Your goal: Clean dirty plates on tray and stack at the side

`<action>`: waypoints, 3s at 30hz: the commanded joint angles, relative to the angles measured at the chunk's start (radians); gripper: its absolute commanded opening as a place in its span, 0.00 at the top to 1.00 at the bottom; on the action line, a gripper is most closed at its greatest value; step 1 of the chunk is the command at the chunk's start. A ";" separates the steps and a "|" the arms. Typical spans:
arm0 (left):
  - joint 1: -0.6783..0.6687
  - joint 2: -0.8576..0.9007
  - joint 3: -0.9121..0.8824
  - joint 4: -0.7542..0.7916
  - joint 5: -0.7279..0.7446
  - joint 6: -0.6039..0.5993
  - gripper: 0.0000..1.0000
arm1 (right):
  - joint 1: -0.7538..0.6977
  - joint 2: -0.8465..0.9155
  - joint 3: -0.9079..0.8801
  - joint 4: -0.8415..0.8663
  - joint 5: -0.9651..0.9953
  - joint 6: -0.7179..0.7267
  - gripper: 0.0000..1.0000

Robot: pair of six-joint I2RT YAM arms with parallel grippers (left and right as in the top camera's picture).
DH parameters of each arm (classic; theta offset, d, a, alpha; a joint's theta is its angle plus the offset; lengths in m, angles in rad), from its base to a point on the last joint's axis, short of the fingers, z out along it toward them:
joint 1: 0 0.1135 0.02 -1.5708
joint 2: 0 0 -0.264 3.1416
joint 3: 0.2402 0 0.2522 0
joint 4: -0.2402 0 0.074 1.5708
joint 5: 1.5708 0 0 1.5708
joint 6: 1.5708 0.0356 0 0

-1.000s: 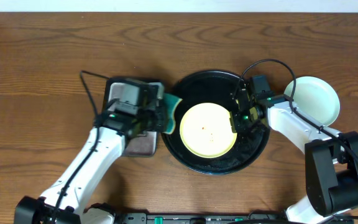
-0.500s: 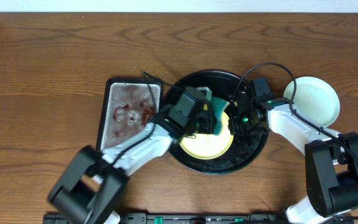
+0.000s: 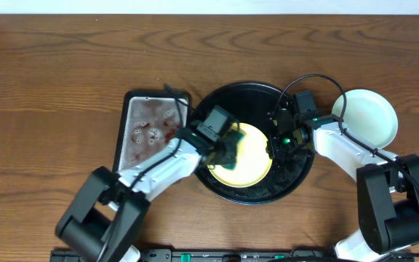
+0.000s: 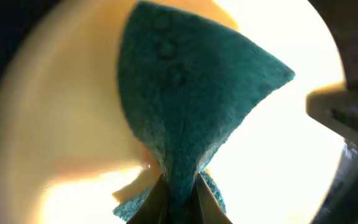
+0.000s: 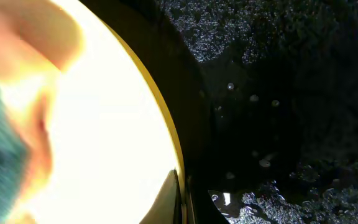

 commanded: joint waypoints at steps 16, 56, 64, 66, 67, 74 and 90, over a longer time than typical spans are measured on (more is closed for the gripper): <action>-0.048 0.039 -0.020 0.134 -0.042 -0.024 0.92 | 0.016 0.016 -0.023 -0.011 0.003 0.003 0.99; -0.028 -0.021 -0.016 0.044 -0.072 0.041 0.93 | 0.016 0.016 -0.023 -0.011 0.006 0.003 0.99; 0.088 -0.230 -0.017 -0.006 -0.080 0.120 0.93 | 0.016 0.016 -0.023 0.010 0.006 0.003 0.88; 0.137 -0.261 -0.017 -0.034 -0.081 0.120 0.93 | 0.016 0.016 -0.023 0.019 0.006 0.002 0.87; 0.169 -0.272 -0.017 -0.051 -0.081 0.120 0.92 | 0.016 0.016 -0.023 0.024 0.006 0.000 0.86; 0.364 -0.266 -0.028 -0.139 -0.088 0.198 0.92 | 0.016 0.016 -0.023 0.034 0.006 -0.001 0.99; 0.478 -0.082 -0.051 -0.153 -0.124 0.280 0.64 | 0.017 -0.117 0.092 -0.064 0.275 -0.057 0.99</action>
